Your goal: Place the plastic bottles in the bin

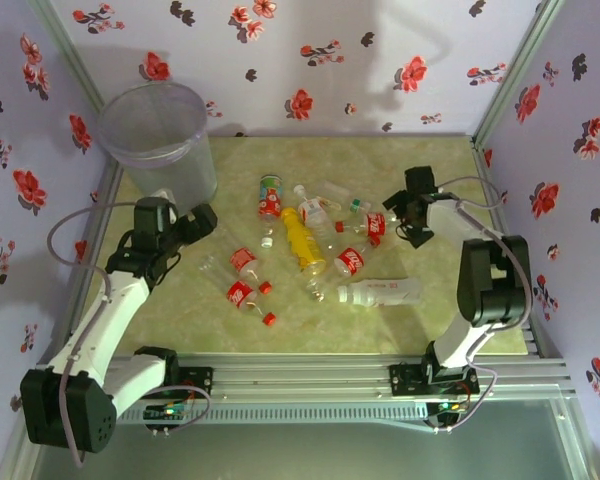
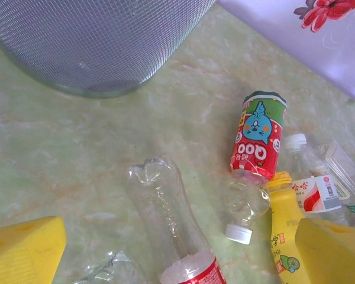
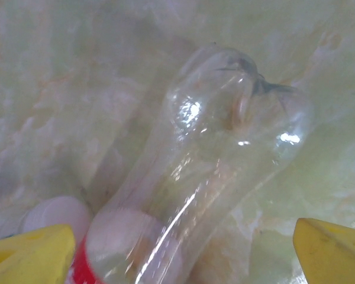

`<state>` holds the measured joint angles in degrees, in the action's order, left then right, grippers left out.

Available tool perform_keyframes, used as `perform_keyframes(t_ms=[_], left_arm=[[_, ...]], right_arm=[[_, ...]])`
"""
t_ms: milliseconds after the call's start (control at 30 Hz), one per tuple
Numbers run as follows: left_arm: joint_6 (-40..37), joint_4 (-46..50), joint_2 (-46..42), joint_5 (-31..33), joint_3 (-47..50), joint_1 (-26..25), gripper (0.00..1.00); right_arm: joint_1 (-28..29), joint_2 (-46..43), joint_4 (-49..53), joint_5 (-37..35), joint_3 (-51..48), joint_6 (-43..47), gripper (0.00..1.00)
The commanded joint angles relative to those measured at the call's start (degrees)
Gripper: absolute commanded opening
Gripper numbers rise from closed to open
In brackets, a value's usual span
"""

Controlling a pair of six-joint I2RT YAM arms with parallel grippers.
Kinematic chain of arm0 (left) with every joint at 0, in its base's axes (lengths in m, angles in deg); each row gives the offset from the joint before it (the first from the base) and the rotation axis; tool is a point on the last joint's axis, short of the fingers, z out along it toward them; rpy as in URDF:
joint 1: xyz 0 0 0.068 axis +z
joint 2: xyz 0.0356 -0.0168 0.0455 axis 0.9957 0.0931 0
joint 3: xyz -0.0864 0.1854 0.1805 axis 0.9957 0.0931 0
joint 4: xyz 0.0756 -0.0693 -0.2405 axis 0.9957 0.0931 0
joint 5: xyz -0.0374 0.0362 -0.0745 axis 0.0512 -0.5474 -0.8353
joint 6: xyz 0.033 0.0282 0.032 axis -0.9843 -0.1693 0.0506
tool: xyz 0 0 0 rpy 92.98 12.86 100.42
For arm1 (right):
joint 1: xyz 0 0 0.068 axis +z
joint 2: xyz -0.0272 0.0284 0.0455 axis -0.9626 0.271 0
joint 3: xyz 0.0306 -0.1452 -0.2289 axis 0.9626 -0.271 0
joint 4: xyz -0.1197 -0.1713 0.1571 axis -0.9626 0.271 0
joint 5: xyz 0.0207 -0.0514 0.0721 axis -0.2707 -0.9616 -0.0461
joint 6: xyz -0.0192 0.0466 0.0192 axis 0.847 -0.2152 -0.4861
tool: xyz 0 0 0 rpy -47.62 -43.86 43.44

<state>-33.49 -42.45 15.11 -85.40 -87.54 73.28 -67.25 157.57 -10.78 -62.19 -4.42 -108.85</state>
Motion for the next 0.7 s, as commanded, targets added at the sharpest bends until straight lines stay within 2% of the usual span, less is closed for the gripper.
perform_keyframes(t_ms=[0,200,667], left_arm=[[0.24,-1.78,0.60,0.45,0.04,-0.65,1.00],[-2.26,0.21,-0.53,1.31,-0.68,-0.82,1.00],[-2.92,1.48,-0.92,1.26,-1.95,-1.64,1.00]], right_arm=[[0.60,3.46,-1.48,-2.39,2.09,-3.94,0.96],[0.71,6.79,-1.80,-4.64,1.75,-3.92,0.94],[-1.12,7.22,-4.87,-5.89,4.44,-4.45,0.73]])
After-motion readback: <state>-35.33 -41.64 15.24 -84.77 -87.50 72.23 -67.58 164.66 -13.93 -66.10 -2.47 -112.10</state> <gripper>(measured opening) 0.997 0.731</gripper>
